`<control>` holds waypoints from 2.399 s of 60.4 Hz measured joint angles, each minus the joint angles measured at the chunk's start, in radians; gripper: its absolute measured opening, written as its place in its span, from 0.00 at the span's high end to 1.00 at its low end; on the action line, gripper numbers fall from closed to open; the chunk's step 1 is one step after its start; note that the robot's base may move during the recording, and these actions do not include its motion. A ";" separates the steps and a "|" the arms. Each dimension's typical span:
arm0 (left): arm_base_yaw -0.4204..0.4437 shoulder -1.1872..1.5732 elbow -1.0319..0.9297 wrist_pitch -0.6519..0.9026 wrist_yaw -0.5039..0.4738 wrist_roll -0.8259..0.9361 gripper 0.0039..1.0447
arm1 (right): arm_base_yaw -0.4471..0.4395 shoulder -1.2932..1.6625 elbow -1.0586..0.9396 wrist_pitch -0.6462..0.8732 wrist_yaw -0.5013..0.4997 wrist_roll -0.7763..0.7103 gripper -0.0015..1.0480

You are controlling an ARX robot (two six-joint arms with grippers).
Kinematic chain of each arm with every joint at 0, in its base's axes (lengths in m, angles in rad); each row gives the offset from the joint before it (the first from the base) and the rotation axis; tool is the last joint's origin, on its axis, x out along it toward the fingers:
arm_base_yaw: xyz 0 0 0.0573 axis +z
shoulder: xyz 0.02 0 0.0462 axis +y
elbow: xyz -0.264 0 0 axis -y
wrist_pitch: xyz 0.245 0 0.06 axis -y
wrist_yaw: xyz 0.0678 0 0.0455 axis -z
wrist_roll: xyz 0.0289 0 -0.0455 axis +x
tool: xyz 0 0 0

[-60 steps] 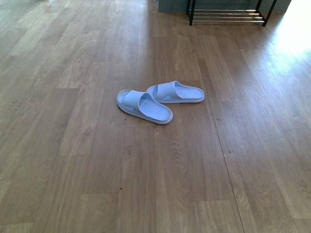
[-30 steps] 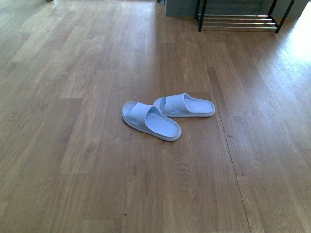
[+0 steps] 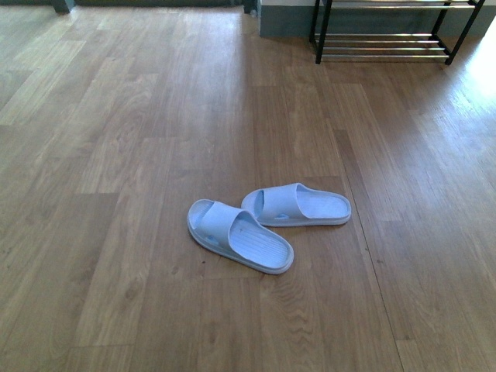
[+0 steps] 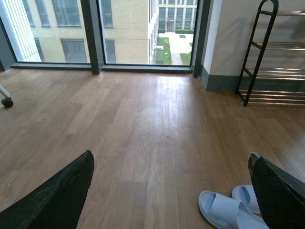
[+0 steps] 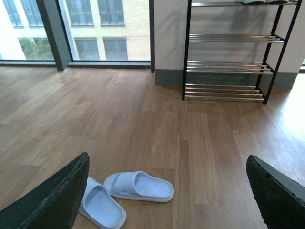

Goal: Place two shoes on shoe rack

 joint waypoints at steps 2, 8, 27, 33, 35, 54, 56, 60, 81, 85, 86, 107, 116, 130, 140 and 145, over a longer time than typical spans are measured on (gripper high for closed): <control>0.000 0.000 0.000 0.000 0.000 0.000 0.09 | 0.000 0.000 0.000 0.000 0.002 0.000 0.09; 0.000 0.000 0.000 0.000 0.000 0.000 0.09 | 0.000 0.000 0.000 0.000 0.001 0.000 0.09; 0.000 0.000 0.000 0.000 -0.001 0.000 0.09 | 0.000 0.000 0.000 0.000 -0.001 0.000 0.09; 0.000 0.000 0.000 0.000 -0.001 0.000 0.09 | 0.000 0.000 0.000 0.000 -0.001 0.000 0.09; 0.000 0.000 0.000 0.000 -0.001 0.000 0.09 | 0.000 0.000 0.000 0.000 -0.001 0.000 0.09; 0.000 0.000 0.000 0.000 0.000 0.000 0.09 | 0.000 0.000 0.000 0.000 -0.001 0.000 0.09; 0.000 0.000 0.000 0.000 -0.001 0.000 0.09 | 0.000 0.000 0.000 0.000 -0.001 0.000 0.09; 0.000 0.000 0.000 0.000 -0.001 0.000 0.09 | 0.000 0.000 0.000 0.000 -0.001 0.000 0.09; 0.000 0.000 0.000 0.000 0.000 0.000 0.09 | -0.132 0.568 0.027 0.271 -0.243 -0.082 0.09; 0.000 0.000 0.000 0.000 0.000 0.000 0.09 | -0.147 0.791 0.038 0.447 -0.264 -0.136 0.09; 0.000 0.000 0.000 0.000 -0.001 0.000 0.09 | -0.149 0.867 0.044 0.507 -0.269 -0.160 0.09; 0.000 0.000 0.000 0.000 0.000 0.000 0.09 | -0.056 2.161 0.355 1.149 -0.286 -0.397 0.09; 0.000 0.000 0.000 0.000 -0.001 0.000 0.09 | -0.029 2.472 0.512 1.104 -0.314 -0.461 0.09; 0.000 0.000 0.000 0.000 0.000 0.000 0.09 | -0.024 2.758 0.774 1.003 -0.335 -0.497 0.09; 0.000 0.000 0.000 0.000 -0.001 0.000 0.09 | -0.047 2.888 0.961 0.946 -0.338 -0.489 0.09; 0.000 0.000 0.000 0.000 0.000 0.000 0.09 | -0.060 2.930 1.033 0.919 -0.340 -0.486 0.09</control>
